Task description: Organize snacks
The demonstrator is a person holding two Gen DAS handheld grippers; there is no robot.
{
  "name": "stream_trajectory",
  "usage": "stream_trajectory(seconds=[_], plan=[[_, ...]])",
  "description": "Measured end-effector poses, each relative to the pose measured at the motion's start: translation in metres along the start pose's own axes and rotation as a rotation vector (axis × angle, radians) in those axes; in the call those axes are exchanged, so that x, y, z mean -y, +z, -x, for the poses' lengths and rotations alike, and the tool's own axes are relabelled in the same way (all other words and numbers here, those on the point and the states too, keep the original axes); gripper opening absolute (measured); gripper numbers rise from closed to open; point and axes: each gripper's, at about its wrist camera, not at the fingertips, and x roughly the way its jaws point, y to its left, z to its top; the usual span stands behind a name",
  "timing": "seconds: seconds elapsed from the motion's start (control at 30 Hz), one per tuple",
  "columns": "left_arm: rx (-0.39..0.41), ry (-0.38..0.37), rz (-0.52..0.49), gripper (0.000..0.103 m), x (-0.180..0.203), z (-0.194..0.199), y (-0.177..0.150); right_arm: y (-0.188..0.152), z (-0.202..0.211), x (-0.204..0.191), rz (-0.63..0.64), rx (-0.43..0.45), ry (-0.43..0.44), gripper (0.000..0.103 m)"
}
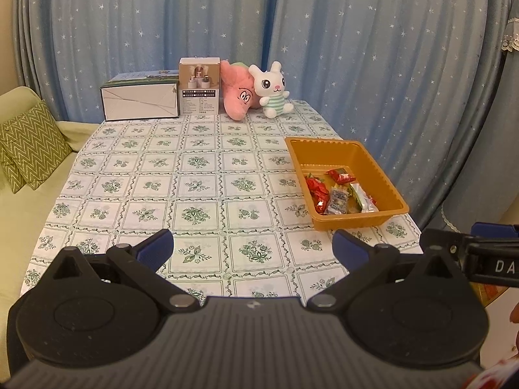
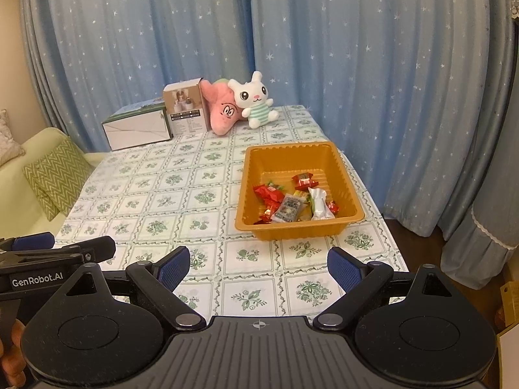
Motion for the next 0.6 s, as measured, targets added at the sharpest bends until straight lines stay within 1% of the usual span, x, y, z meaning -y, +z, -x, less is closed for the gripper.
stream_trajectory(seconds=[0.6], plan=[[0.001,0.0,-0.002,0.103,0.0001,0.0008,0.0008,0.0009,-0.0011,0.0031,-0.004,-0.005,0.0,0.091]])
